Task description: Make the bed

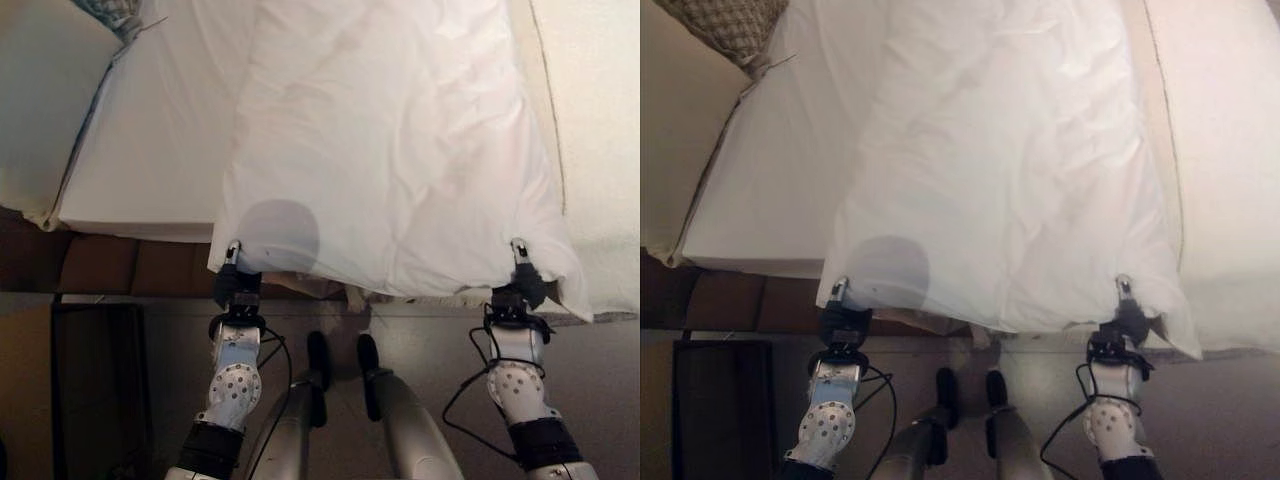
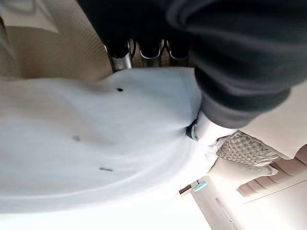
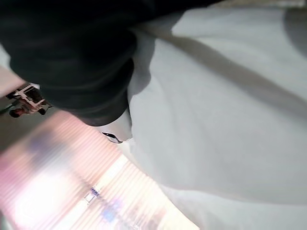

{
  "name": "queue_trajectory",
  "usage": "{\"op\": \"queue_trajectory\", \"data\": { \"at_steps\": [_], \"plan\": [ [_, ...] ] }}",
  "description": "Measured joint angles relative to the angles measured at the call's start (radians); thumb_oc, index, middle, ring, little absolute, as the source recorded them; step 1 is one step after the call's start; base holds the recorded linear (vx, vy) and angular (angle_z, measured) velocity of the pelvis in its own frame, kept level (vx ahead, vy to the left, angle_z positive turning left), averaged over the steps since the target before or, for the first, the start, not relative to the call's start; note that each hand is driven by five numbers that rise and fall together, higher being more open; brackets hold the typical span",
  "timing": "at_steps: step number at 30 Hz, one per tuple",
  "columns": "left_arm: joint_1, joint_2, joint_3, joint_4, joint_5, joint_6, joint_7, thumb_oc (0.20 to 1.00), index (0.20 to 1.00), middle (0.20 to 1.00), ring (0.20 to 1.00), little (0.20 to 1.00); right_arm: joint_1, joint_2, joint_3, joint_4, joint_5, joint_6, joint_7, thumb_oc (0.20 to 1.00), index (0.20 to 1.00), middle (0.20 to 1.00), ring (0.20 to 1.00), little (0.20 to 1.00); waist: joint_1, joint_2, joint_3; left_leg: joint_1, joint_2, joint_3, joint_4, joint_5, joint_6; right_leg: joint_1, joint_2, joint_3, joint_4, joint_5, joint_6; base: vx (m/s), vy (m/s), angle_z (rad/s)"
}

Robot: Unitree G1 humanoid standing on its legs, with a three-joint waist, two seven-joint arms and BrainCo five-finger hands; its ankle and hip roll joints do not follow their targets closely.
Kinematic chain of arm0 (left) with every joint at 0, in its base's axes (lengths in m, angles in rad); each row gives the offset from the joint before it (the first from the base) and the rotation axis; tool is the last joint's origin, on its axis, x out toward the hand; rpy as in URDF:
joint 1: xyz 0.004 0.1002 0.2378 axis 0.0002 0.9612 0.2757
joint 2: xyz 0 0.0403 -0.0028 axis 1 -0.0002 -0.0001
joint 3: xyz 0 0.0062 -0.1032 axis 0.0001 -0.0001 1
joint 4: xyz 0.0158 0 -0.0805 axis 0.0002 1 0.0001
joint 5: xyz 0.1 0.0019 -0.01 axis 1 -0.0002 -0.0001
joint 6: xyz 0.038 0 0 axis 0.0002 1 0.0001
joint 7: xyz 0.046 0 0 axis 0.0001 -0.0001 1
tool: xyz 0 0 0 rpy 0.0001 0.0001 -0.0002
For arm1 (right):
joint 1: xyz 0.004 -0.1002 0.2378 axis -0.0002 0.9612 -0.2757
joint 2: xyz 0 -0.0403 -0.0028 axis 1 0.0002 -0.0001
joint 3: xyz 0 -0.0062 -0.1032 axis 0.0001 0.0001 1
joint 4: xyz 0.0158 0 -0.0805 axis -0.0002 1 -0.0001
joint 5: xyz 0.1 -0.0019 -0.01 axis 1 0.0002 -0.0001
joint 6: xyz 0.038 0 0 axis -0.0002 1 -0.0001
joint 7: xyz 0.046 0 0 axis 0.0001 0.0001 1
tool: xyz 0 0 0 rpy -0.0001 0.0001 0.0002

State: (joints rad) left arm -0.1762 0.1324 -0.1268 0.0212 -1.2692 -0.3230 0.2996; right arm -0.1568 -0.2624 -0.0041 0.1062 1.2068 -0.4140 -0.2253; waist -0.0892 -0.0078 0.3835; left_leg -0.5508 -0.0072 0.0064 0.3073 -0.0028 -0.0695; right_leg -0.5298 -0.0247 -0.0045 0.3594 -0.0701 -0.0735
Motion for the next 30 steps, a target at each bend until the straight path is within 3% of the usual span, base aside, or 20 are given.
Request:
{"op": "queue_trajectory", "data": {
  "at_steps": [1, 2, 3, 5, 7, 8, 9, 10, 11, 12, 13, 15, 18, 19, 20, 22, 23, 24, 25, 30],
  "plan": [
    [-0.006, -0.003, 0.001, 0.002, 0.0, 0.0, 0.004, 0.2, 0.2, 0.2, 0.2, 0.2, -0.001, 0.001, 0.002, 0.004, 0.0, -0.004, 0.0, 0.2, 0.2, 0.2, 0.2, 0.2, 0.001, -0.001, 0.0, 0.003, 0.045, -0.107, -0.016, -0.007, -0.01, 0.001, -0.002, -0.006, 0.003, 0.001, 0.004, 0.02, 0.281, 0.03],
    [-0.005, -0.002, 0.004, 0.002, 0.0, 0.0, 0.005, 0.2, 0.2, 0.2, 0.2, 0.2, 0.004, 0.002, 0.002, 0.011, 0.0, -0.004, 0.0, 0.2, 0.2, 0.2, 0.2, 0.2, 0.002, -0.001, 0.0, 0.021, 0.082, -0.137, -0.041, -0.007, -0.014, 0.003, 0.001, -0.015, 0.007, -0.004, 0.003, 0.01, 0.131, 0.06],
    [-0.006, -0.008, 0.008, 0.005, 0.001, -0.004, 0.008, 0.2, 0.2, 0.2, 0.2, 0.2, -0.004, 0.003, 0.001, 0.015, 0.0, -0.004, 0.0, 0.2, 0.2, 0.2, 0.2, 0.2, -0.005, 0.001, 0.001, 0.041, 0.146, -0.142, -0.081, -0.006, -0.019, 0.004, -0.006, -0.025, 0.021, -0.008, 0.009, 0.02, 0.455, -0.03],
    [-0.01, -0.02, 0.005, 0.01, 0.002, -0.008, 0.011, 0.2, 0.2, 0.2, 0.2, 0.2, -0.008, -0.005, 0.0, 0.017, 0.0, -0.005, -0.001, 0.2, 0.2, 0.2, 0.2, 0.2, -0.003, 0.011, -0.001, 0.086, 0.183, -0.137, -0.126, -0.008, -0.024, 0.005, -0.014, -0.038, 0.041, -0.015, 0.03, 0.0, 0.609, -0.07],
    [-0.012, -0.025, -0.001, 0.011, 0.002, -0.01, 0.014, 0.2, 0.2, 0.2, 0.2, 0.2, -0.012, -0.015, 0.003, 0.017, 0.0, -0.013, -0.003, 0.2, 0.2, 0.2, 0.2, 0.2, -0.005, 0.029, -0.006, 0.107, 0.196, -0.088, -0.136, -0.004, -0.013, -0.005, -0.014, -0.048, 0.066, -0.029, 0.047, -0.03, 0.708, -0.1],
    [-0.011, -0.025, -0.008, 0.013, 0.002, -0.011, 0.014, 0.2, 0.2, 0.2, 0.2, 0.2, -0.015, -0.033, 0.005, 0.016, 0.0, -0.013, -0.002, 0.2, 0.2, 0.2, 0.2, 0.2, -0.002, 0.049, -0.007, 0.116, 0.185, -0.09, -0.13, 0.007, -0.022, -0.009, -0.011, -0.051, 0.085, -0.04, 0.065, 0.01, 0.667, 0.13],
    [-0.044, -0.035, -0.019, 0.054, 0.013, -0.008, 0.008, 0.2, 0.2, 0.2, 0.2, 0.2, -0.004, -0.033, -0.019, 0.01, -0.001, -0.014, -0.001, 0.2, 0.2, 0.2, 0.2, 0.2, -0.007, 0.05, -0.005, 0.094, 0.173, -0.053, -0.095, 0.044, -0.047, -0.01, -0.056, -0.107, 0.098, -0.043, 0.077, 0.05, 0.47, 0.42],
    [-0.048, -0.042, -0.025, 0.059, 0.014, -0.006, 0.013, 0.2, 0.2, 0.2, 0.2, 0.2, 0.004, -0.033, -0.027, 0.011, -0.001, -0.017, -0.002, 0.2, 0.2, 0.2, 0.2, 0.2, -0.02, 0.053, -0.007, 0.086, 0.156, -0.047, -0.086, 0.05, -0.067, -0.013, -0.075, -0.068, 0.108, -0.052, 0.103, 0.08, 0.718, 0.74],
    [-0.056, -0.039, -0.046, 0.069, 0.022, -0.007, 0.01, 0.2, 0.2, 0.2, 0.2, 0.2, 0.003, -0.024, -0.022, 0.013, -0.001, -0.017, -0.002, 0.2, 0.2, 0.2, 0.2, 0.2, -0.034, 0.053, -0.007, 0.08, 0.108, -0.029, -0.069, 0.035, -0.065, -0.005, -0.11, -0.034, 0.089, -0.046, 0.141, 0.1, 0.73, 0.44],
    [-0.05, -0.04, -0.055, 0.084, 0.022, -0.004, 0.003, 0.2, 0.2, 0.2, 0.2, 0.2, 0.001, -0.028, -0.021, 0.012, -0.001, -0.015, -0.001, 0.2, 0.2, 0.2, 0.2, 0.2, -0.023, 0.052, -0.008, 0.088, 0.091, -0.015, -0.078, 0.031, -0.032, 0.006, -0.125, -0.003, 0.067, -0.031, 0.162, 0.1, 0.888, -0.1],
    [-0.042, -0.04, -0.06, 0.094, 0.022, 0.004, -0.004, 0.2, 0.2, 0.2, 0.2, 0.2, -0.01, -0.022, -0.002, 0.013, -0.008, -0.01, 0.002, 0.2, 0.2, 0.2, 0.2, 0.2, -0.013, 0.052, -0.01, 0.099, 0.04, 0.038, -0.063, 0.006, 0.003, 0.015, -0.154, 0.013, 0.0, 0.021, 0.2, 0.07, 0.63, -0.75],
    [-0.009, -0.031, -0.043, 0.095, 0.022, 0.007, -0.011, 0.2, 0.2, 0.2, 0.2, 0.2, -0.043, 0.002, 0.035, 0.009, -0.016, 0.006, 0.007, 0.2, 0.2, 0.2, 0.2, 0.2, 0.035, 0.053, -0.014, 0.108, 0.011, 0.096, -0.045, -0.035, 0.054, 0.045, -0.205, -0.025, -0.145, 0.15, 0.201, 0.0, 0.352, -1.37],
    [-0.005, -0.044, -0.047, 0.094, 0.024, 0.012, -0.017, 0.2, 0.2, 0.2, 0.2, 0.2, 0.004, -0.004, 0.034, 0.014, -0.018, 0.016, 0.018, 0.2, 0.2, 0.2, 0.2, 0.2, -0.003, 0.074, -0.024, 0.097, -0.054, 0.062, -0.03, -0.032, 0.103, 0.104, -0.208, -0.031, -0.168, 0.126, 0.222, -0.03, 0.419, -0.13],
    [-0.005, -0.039, -0.047, 0.094, 0.03, 0.015, -0.017, 0.2, 0.2, 0.2, 0.2, 0.2, 0.004, -0.003, 0.034, 0.015, -0.018, 0.021, 0.019, 0.2, 0.2, 0.2, 0.2, 0.2, -0.006, 0.076, -0.022, 0.103, -0.053, 0.023, -0.046, -0.021, 0.104, 0.075, -0.18, 0.013, -0.082, 0.047, 0.244, 0.0, 0.133, 0.13],
    [0.004, -0.019, -0.047, 0.091, 0.036, 0.025, -0.019, 0.2, 0.2, 0.2, 0.2, 0.2, 0.018, 0.001, 0.034, 0.014, -0.018, 0.026, 0.021, 0.2, 0.2, 0.2, 0.2, 0.2, -0.006, 0.072, -0.025, 0.135, -0.052, -0.018, -0.136, 0.029, 0.105, 0.046, -0.047, 0.063, 0.016, -0.046, 0.193, 0.01, 0.136, 0.04],
    [0.018, -0.001, -0.048, 0.09, 0.037, 0.035, -0.018, 0.2, 0.2, 0.2, 0.2, 0.2, 0.015, -0.003, 0.032, 0.009, -0.019, 0.023, 0.029, 0.2, 0.2, 0.2, 0.2, 0.2, -0.011, 0.068, -0.028, 0.166, -0.066, -0.017, -0.214, 0.07, 0.109, 0.042, 0.039, 0.063, -0.005, -0.059, 0.158, 0.03, 0.082, 0.1],
    [0.022, -0.004, -0.048, 0.089, 0.039, 0.039, -0.017, 0.2, 0.2, 0.2, 0.2, 0.2, 0.019, -0.013, 0.03, 0.022, -0.029, 0.023, 0.036, 0.2, 0.2, 0.2, 0.2, 0.2, -0.031, 0.07, -0.027, 0.169, -0.083, -0.026, -0.23, 0.076, 0.109, 0.049, 0.08, 0.104, -0.033, -0.031, 0.097, 0.03, 0.066, 0.29],
    [0.025, -0.004, -0.049, 0.085, 0.039, 0.039, -0.016, 0.2, 0.2, 0.2, 0.2, 0.2, 0.018, -0.016, 0.03, 0.029, -0.031, 0.025, 0.036, 0.2, 0.2, 0.2, 0.2, 0.2, -0.034, 0.079, -0.026, 0.169, -0.083, -0.027, -0.238, 0.08, 0.104, 0.067, 0.082, 0.108, -0.059, -0.008, 0.053, 0.0, 0.001, 0.06],
    [0.027, -0.001, -0.048, 0.083, 0.039, 0.042, -0.014, 0.2, 0.2, 0.2, 0.2, 0.2, 0.023, -0.021, 0.039, 0.034, -0.032, 0.026, 0.034, 0.2, 0.2, 0.2, 0.2, 0.2, -0.033, 0.081, -0.026, 0.172, -0.077, -0.001, -0.246, 0.086, 0.1, 0.072, 0.084, 0.104, -0.071, 0.012, 0.038, 0.0, 0.0, 0.0],
    [0.032, -0.001, -0.053, 0.083, 0.039, 0.043, -0.01, 0.2, 0.2, 0.2, 0.2, 0.2, 0.023, -0.033, 0.047, 0.046, -0.055, 0.026, 0.035, 0.2, 0.2, 0.2, 0.2, 0.2, -0.034, 0.085, -0.024, 0.174, -0.07, 0.049, -0.241, 0.089, 0.096, 0.065, 0.088, 0.1, -0.045, -0.005, 0.056, 0.0, -0.087, -0.02]
  ]
}}
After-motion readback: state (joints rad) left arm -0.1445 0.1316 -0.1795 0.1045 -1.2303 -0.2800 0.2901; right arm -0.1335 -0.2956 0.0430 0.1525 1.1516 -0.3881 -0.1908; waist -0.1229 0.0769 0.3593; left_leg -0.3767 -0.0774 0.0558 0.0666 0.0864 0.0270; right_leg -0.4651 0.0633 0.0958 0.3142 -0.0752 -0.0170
